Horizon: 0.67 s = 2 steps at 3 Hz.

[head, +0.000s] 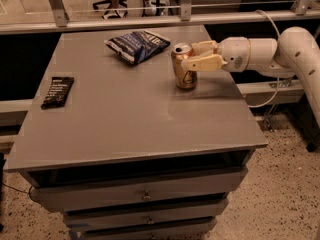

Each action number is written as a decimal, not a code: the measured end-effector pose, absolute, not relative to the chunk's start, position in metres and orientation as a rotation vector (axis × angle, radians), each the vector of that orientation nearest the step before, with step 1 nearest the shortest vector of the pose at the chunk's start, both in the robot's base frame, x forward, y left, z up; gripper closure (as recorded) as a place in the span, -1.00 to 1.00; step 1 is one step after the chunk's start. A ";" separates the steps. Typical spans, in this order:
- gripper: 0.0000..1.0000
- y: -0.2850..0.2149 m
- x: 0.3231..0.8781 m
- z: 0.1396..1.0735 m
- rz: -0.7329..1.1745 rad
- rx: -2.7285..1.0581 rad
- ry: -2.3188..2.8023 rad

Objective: Place orange can upright

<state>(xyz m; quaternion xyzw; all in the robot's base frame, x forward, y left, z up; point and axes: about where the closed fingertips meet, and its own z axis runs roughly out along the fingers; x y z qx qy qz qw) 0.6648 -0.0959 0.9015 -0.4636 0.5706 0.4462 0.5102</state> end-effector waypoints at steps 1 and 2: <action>-0.27 -0.102 0.670 0.888 1.094 -1.071 1.420; -0.73 -0.110 0.673 0.881 1.094 -1.044 1.450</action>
Offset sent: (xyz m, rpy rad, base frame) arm 0.0120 -0.0404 -0.0292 -0.0103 0.1016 -0.1018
